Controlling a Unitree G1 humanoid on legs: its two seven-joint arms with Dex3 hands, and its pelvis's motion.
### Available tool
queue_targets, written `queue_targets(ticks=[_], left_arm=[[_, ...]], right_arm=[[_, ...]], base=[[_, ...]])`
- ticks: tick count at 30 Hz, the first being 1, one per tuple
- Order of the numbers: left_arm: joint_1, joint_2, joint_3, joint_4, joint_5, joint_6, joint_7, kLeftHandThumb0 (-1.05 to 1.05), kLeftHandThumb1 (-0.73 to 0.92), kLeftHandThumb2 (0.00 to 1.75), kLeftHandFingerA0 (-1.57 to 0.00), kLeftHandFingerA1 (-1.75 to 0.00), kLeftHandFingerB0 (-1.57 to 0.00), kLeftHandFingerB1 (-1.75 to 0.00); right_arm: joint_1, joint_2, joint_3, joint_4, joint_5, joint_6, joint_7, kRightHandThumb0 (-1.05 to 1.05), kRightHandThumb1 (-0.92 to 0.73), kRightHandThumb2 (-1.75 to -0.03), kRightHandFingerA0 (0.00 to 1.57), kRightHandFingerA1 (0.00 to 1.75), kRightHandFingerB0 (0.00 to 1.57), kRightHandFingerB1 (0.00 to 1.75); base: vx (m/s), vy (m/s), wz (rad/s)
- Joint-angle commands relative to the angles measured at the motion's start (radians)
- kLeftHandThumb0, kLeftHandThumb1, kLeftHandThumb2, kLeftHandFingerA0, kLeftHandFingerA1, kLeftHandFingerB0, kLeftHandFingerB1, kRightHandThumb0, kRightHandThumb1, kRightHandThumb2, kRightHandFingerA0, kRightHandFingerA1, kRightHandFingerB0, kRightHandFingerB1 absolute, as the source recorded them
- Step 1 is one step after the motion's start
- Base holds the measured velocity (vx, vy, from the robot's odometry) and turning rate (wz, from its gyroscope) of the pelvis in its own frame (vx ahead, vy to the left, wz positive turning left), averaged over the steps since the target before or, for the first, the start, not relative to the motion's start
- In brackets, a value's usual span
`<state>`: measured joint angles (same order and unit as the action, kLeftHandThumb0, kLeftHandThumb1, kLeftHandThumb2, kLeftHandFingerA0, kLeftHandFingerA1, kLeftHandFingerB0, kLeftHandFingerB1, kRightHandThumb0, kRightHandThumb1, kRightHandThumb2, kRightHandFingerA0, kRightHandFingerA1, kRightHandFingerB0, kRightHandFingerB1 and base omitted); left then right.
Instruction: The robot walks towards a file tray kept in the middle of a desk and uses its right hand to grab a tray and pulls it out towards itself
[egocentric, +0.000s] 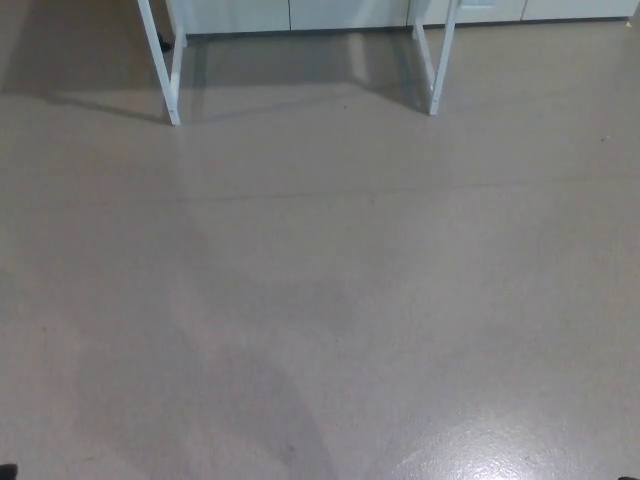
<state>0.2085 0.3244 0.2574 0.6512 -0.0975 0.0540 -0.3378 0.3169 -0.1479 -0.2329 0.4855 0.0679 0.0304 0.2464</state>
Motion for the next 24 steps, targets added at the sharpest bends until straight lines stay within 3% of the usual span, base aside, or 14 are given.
queue_targets(ticks=[1, 3, 4, 5, 6, 7, 8, 9, 10, 24], left_arm=[[0.005, 0.025, 0.018, 0.001, -0.054, 0.007, -0.081, -0.21, 0.37, 0.84, -0.32, -0.57, -0.12, -0.48], [0.005, 0.022, 0.022, 0.004, -0.058, 0.013, -0.084, -0.21, 0.37, 0.85, -0.34, -0.58, -0.13, -0.48], [0.005, 0.022, 0.02, 0.007, -0.056, 0.015, -0.085, -0.21, 0.38, 0.85, -0.33, -0.57, -0.12, -0.48], [0.004, 0.022, 0.02, 0.008, -0.055, 0.013, -0.084, -0.22, 0.37, 0.84, -0.33, -0.57, -0.12, -0.48], [0.006, 0.022, 0.02, 0.008, -0.057, 0.012, -0.086, -0.21, 0.37, 0.85, -0.33, -0.57, -0.12, -0.48], [0.005, 0.022, 0.024, 0.009, -0.063, 0.02, -0.087, -0.26, 0.54, 0.56, -0.42, -0.4, -0.25, -0.32], [0.004, 0.022, 0.025, 0.01, -0.063, 0.021, -0.087, -0.26, 0.54, 0.56, -0.43, -0.4, -0.25, -0.32], [0.005, 0.022, 0.024, 0.006, -0.062, 0.026, -0.083, -0.26, 0.54, 0.56, -0.43, -0.39, -0.25, -0.32], [0.003, 0.022, 0.023, 0.01, -0.06, 0.023, -0.081, -0.21, 0.37, 0.85, -0.34, -0.57, -0.13, -0.48], [0.015, 0.028, 0.022, 0.005, -0.062, 0.014, -0.092, -0.21, 0.39, 0.85, -0.3, -0.56, -0.1, -0.47]], right_arm=[[0.021, 0.001, -0.015, -0.015, 0.063, -0.036, 0.052, -0.35, -0.5, -0.54, 0.61, 0.52, 0.32, 0.38], [0.038, 0.008, -0.021, -0.033, 0.078, -0.025, 0.059, -0.33, -0.5, -0.55, 0.61, 0.52, 0.32, 0.38], [0.044, 0.009, -0.019, -0.03, 0.07, -0.038, 0.054, -0.4, -0.41, -0.68, 0.56, 0.59, 0.3, 0.46], [0.044, 0.009, -0.021, -0.028, 0.074, -0.036, 0.056, -0.33, -0.5, -0.54, 0.61, 0.52, 0.33, 0.38], [0.043, 0.008, -0.021, -0.022, 0.074, -0.041, 0.058, -0.33, -0.5, -0.54, 0.61, 0.52, 0.33, 0.38], [0.046, 0.008, -0.017, -0.023, 0.068, -0.042, 0.051, -0.4, -0.41, -0.67, 0.58, 0.58, 0.29, 0.45], [0.049, 0.007, -0.015, -0.026, 0.066, -0.044, 0.052, -0.33, -0.5, -0.55, 0.61, 0.51, 0.33, 0.38], [0.05, 0.006, -0.013, -0.026, 0.064, -0.045, 0.053, -0.33, -0.5, -0.55, 0.58, 0.5, 0.32, 0.38], [0.051, 0.006, -0.013, -0.027, 0.064, -0.045, 0.051, -0.33, -0.5, -0.55, 0.57, 0.5, 0.32, 0.38], [0.062, 0.0, 0.009, -0.026, 0.044, -0.066, 0.03, -0.36, -0.52, -0.56, 0.6, 0.5, 0.33, 0.38]], base=[[0.0, 0.0, 0.0], [0.0, 0.0, 0.0], [0.0, 0.0, 0.0], [0.0, 0.0, 0.0], [0.0, 0.0, 0.0], [0.0, 0.0, 0.0], [0.0, 0.0, 0.0], [0.0, 0.0, 0.0], [0.0, 0.0, 0.0], [0.04, -0.002, 0.03]])
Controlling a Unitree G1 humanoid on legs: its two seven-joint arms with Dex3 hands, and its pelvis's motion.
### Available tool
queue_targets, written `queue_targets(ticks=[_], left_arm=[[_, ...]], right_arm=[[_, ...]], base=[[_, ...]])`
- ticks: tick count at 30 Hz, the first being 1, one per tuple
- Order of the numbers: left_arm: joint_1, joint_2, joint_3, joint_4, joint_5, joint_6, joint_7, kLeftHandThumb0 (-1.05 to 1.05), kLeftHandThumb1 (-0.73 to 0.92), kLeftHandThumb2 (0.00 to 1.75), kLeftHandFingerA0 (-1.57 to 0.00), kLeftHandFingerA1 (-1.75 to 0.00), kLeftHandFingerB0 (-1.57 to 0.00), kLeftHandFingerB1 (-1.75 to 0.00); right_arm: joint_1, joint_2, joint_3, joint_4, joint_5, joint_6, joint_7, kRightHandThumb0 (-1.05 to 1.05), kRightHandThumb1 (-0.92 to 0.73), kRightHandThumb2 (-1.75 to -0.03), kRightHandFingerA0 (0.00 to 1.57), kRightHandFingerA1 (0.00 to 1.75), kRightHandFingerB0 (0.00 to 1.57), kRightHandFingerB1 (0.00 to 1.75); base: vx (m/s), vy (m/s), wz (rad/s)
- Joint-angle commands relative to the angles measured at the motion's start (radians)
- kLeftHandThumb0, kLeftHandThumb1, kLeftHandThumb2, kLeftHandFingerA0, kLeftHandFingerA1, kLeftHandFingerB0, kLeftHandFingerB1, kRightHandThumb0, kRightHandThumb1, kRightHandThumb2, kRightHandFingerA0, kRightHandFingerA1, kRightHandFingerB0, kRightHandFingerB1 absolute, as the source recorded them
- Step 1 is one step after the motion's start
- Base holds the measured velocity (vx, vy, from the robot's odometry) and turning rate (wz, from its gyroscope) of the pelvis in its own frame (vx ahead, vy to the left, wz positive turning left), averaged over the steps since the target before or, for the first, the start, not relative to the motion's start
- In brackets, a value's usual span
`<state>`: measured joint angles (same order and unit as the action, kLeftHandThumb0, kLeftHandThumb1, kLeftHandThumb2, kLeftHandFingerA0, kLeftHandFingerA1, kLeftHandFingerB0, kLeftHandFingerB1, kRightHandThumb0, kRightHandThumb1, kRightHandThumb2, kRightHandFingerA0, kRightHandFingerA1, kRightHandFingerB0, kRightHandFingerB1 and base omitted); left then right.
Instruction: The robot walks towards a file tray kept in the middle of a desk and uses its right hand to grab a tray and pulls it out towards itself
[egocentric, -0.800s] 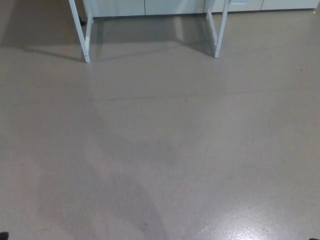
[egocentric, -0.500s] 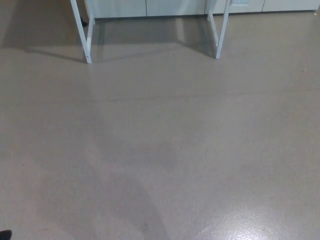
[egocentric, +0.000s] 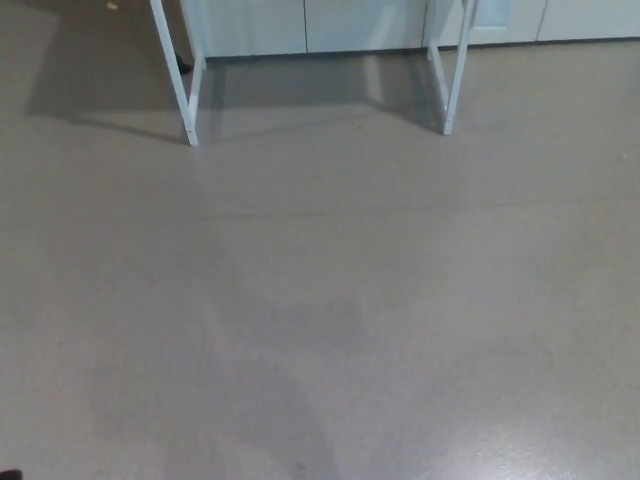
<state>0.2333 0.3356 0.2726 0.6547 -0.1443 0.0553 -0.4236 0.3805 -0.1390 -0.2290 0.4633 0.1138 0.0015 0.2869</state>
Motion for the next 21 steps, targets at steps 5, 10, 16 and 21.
queue_targets(ticks=[5, 10, 16, 21], left_arm=[[-0.007, 0.014, 0.005, -0.006, -0.011, 0.009, 0.002, -0.22, 0.38, 0.84, -0.31, -0.56, -0.12, -0.47], [-0.021, 0.016, 0.002, -0.011, -0.011, 0.031, 0.007, -0.21, 0.39, 0.85, -0.31, -0.56, -0.12, -0.48], [-0.019, 0.024, -0.003, -0.009, -0.011, 0.02, -0.011, -0.24, 0.39, 0.85, -0.31, -0.57, -0.11, -0.48], [-0.02, 0.022, -0.001, -0.005, -0.007, 0.024, 0.004, -0.23, 0.37, 0.85, -0.35, -0.58, -0.14, -0.49]], right_arm=[[-0.008, -0.014, 0.009, 0.015, -0.005, -0.05, -0.014, -0.37, -0.51, -0.55, 0.6, 0.5, 0.34, 0.38], [-0.013, -0.013, 0.008, 0.011, 0.006, -0.045, -0.01, -0.35, -0.51, -0.56, 0.6, 0.51, 0.33, 0.38], [-0.012, -0.014, 0.014, 0.021, 0.004, -0.057, -0.004, -0.37, -0.51, -0.56, 0.58, 0.5, 0.33, 0.38], [-0.009, -0.017, 0.024, 0.027, -0.01, -0.073, -0.014, -0.46, -0.41, -0.7, 0.57, 0.59, 0.28, 0.46]], base=[[0.21, 0.27, -0.35], [0.21, 0.116, 0.02], [0.23, -0.119, 0.13], [0.34, -0.37, 0.42]])
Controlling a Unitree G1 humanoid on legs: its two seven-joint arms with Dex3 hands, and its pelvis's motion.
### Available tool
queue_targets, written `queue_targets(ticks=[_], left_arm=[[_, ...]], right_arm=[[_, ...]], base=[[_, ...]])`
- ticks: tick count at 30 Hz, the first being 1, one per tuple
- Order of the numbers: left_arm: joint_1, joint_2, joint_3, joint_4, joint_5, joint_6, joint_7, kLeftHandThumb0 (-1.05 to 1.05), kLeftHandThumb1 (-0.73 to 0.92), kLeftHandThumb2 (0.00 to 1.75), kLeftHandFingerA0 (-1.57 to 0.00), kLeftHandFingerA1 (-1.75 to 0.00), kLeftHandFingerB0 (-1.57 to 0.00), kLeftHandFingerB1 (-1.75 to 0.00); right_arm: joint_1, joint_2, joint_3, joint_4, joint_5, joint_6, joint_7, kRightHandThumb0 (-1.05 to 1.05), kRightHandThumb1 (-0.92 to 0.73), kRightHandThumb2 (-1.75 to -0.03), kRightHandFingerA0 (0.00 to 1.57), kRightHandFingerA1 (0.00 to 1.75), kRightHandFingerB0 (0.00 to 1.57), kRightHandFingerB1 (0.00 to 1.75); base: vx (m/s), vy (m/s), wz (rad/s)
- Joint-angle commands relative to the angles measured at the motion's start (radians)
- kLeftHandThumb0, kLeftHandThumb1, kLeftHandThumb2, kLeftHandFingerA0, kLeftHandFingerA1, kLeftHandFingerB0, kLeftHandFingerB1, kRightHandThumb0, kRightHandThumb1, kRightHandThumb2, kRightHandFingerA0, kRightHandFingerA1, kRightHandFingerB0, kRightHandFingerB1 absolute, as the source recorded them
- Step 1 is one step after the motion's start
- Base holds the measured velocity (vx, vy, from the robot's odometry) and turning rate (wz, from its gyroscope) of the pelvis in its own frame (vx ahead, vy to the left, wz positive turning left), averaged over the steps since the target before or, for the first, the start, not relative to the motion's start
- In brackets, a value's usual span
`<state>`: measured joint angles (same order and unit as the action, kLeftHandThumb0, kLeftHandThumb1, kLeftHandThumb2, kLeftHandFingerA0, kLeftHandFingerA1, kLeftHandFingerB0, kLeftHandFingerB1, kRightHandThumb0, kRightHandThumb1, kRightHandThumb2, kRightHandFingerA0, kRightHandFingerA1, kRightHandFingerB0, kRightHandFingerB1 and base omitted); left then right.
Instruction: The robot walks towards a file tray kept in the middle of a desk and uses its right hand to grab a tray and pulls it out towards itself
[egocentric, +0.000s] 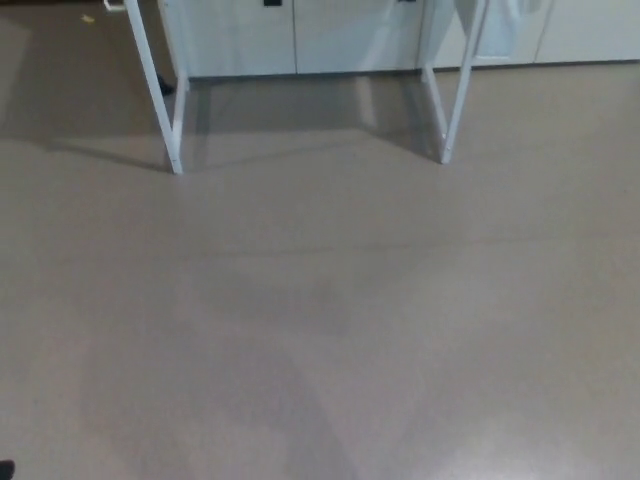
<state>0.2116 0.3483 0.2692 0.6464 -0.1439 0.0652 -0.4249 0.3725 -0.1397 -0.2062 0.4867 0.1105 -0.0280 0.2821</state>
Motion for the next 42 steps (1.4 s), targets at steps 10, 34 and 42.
queue_targets(ticks=[10, 34, 42], left_arm=[[0.016, 0.01, 0.001, -0.014, -0.009, 0.021, 0.005, -0.22, 0.38, 0.85, -0.34, -0.57, -0.13, -0.48], [0.03, 0.009, -0.016, -0.008, -0.003, 0.024, 0.011, -0.28, 0.54, 0.56, -0.45, -0.4, -0.27, -0.33], [0.042, 0.015, -0.023, -0.002, 0.007, 0.009, 0.013, -0.28, 0.55, 0.56, -0.44, -0.4, -0.27, -0.33]], right_arm=[[0.013, -0.023, 0.018, 0.001, -0.017, -0.054, -0.016, -0.37, -0.53, -0.56, 0.58, 0.49, 0.33, 0.37], [0.035, -0.028, 0.022, 0.046, -0.029, -0.115, -0.017, -0.39, -0.52, -0.55, 0.6, 0.49, 0.34, 0.37], [0.045, -0.033, 0.052, 0.072, -0.074, -0.14, -0.059, -0.41, -0.55, -0.56, 0.64, 0.48, 0.31, 0.35]], base=[[0.29, -0.098, -0.02], [0.29, -0.031, 0.11], [0.34, 0.005, -0.09]])
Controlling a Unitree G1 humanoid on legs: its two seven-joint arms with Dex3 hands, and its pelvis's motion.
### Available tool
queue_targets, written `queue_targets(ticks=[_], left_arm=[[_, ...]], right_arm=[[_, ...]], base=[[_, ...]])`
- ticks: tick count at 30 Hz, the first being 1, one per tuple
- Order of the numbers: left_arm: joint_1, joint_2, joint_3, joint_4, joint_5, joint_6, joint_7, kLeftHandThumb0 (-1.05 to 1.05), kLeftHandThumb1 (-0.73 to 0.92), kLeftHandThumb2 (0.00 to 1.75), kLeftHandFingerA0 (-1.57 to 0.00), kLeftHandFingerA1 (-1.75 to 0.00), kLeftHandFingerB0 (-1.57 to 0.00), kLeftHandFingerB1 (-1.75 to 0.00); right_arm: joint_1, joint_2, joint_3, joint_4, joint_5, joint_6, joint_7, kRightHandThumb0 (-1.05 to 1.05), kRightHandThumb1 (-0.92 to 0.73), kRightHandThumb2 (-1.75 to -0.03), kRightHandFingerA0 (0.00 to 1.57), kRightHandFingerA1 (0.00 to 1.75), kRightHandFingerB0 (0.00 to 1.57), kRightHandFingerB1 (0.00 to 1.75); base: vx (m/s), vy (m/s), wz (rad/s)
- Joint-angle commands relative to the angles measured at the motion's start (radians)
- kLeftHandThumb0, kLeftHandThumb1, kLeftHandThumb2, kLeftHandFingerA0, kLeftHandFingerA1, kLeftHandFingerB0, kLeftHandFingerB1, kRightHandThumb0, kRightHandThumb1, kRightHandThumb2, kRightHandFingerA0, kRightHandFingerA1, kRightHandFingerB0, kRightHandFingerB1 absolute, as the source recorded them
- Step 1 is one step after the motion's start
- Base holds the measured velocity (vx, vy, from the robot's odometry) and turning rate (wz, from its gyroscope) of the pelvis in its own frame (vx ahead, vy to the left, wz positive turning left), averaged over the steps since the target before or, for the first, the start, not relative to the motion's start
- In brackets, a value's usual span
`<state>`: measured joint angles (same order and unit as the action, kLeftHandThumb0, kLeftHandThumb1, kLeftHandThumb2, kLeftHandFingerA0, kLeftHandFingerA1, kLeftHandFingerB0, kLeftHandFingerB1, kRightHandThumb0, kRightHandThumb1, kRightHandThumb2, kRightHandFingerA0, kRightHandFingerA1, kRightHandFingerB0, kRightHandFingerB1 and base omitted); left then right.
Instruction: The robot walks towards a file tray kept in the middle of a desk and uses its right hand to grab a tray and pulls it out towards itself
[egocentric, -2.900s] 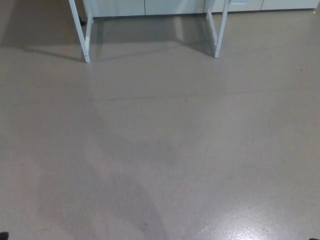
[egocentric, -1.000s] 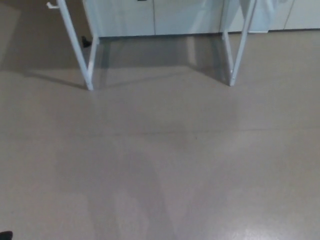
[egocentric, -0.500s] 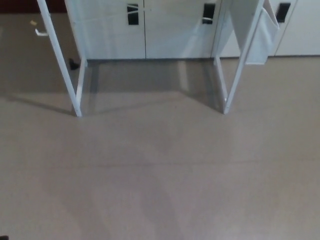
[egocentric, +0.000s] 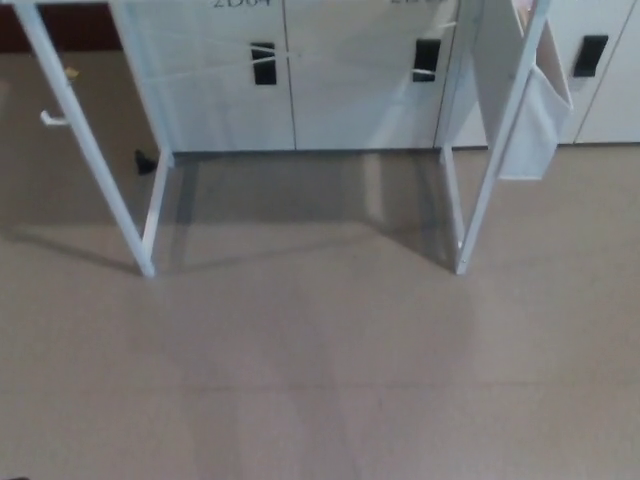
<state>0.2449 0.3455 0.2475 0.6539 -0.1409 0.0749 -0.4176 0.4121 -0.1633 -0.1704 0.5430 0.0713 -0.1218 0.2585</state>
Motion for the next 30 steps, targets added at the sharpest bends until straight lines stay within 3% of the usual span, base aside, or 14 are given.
queue_targets(ticks=[1, 5, 6, 12, 19, 30], left_arm=[[0.011, 0.017, -0.002, -0.011, 0.006, 0.0, 0.008, -0.28, 0.56, 0.56, -0.46, -0.4, -0.28, -0.33], [0.02, 0.021, -0.009, -0.013, 0.01, -0.005, 0.007, -0.29, 0.56, 0.56, -0.46, -0.4, -0.27, -0.32], [0.016, 0.021, -0.009, -0.005, 0.007, -0.008, 0.002, -0.29, 0.56, 0.56, -0.46, -0.4, -0.27, -0.32], [0.036, 0.021, -0.007, -0.015, 0.002, -0.01, 0.0, -0.29, 0.54, 0.56, -0.49, -0.41, -0.28, -0.33], [0.035, 0.023, -0.018, -0.004, 0.013, -0.022, 0.007, -0.31, 0.54, 0.56, -0.54, -0.42, -0.29, -0.33], [0.046, 0.027, -0.024, -0.045, 0.014, 0.005, 0.007, -0.31, 0.55, 0.56, -0.52, -0.41, -0.29, -0.33]], right_arm=[[0.015, -0.008, 0.016, 0.003, -0.032, -0.044, -0.035, -0.41, -0.55, -0.56, 0.64, 0.48, 0.3, 0.35], [0.028, -0.006, 0.02, -0.001, -0.032, -0.056, -0.041, -0.46, -0.53, -0.55, 0.66, 0.48, 0.33, 0.36], [0.029, -0.009, 0.023, -0.005, -0.034, -0.063, -0.035, -0.55, -0.44, -0.74, 0.62, 0.59, 0.28, 0.46], [0.057, 0.0, 0.025, -0.041, -0.031, -0.04, -0.046, -0.51, -0.43, -0.74, 0.63, 0.59, 0.29, 0.46], [0.045, -0.006, 0.026, 0.018, -0.032, -0.09, -0.044, -0.55, -0.44, -0.74, 0.63, 0.6, 0.29, 0.46], [0.063, -0.005, 0.036, -0.016, -0.039, -0.08, -0.061, -0.54, -0.44, -0.74, 0.64, 0.6, 0.29, 0.46]], base=[[0.53, 0.164, -0.04], [0.49, 0.099, -0.36], [0.48, 0.121, -0.02], [0.36, 0.062, 0.1], [0.48, -0.067, 0.51], [0.34, 0.057, -0.13]])
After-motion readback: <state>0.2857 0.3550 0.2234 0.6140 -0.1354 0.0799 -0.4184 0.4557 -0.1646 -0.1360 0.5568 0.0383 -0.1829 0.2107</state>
